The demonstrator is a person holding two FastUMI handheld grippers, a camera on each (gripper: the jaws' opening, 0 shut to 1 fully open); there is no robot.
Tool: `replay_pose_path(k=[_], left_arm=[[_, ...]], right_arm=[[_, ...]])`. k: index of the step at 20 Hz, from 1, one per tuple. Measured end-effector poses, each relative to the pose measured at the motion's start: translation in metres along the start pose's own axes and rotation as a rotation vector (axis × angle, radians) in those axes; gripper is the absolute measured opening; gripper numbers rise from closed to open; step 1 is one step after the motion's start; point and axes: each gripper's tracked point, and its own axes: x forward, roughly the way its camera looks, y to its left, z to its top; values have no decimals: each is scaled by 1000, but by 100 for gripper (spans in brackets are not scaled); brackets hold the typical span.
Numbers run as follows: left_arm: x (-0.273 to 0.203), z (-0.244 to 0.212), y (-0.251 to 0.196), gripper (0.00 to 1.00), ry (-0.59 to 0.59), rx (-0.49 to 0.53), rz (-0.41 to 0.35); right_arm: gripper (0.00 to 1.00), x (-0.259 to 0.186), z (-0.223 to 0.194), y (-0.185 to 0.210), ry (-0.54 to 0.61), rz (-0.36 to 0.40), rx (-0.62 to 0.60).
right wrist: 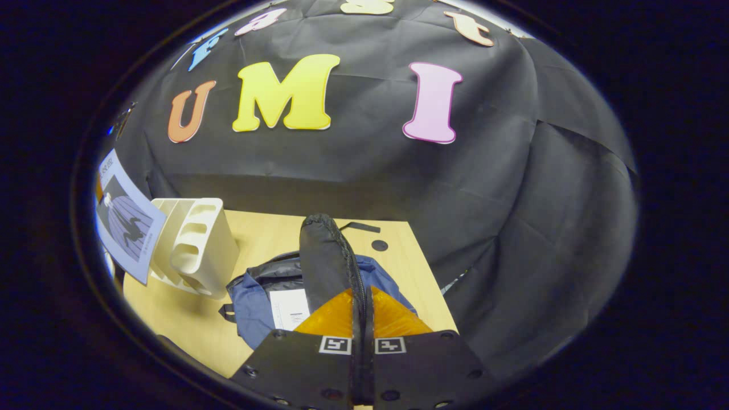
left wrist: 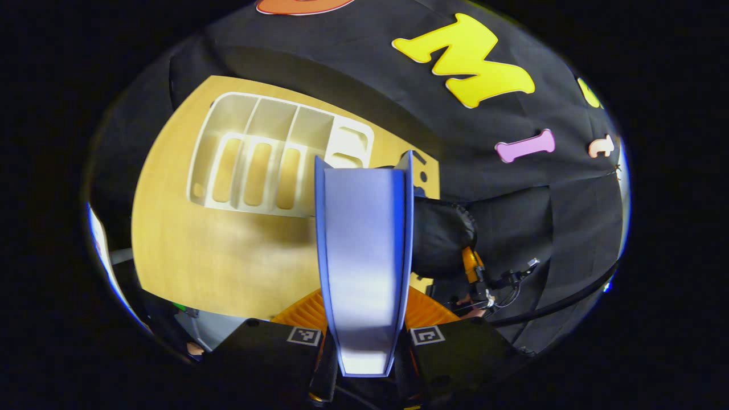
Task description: Open the schoolbag, grab two books from the bookshelf and put them into the schoolbag.
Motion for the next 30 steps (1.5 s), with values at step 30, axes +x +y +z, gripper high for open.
replay_pose_path(k=[30], left_arm=[[326, -38, -80, 42, 21, -86, -384]], right_arm=[[0, -6, 18, -5, -7, -7, -13]])
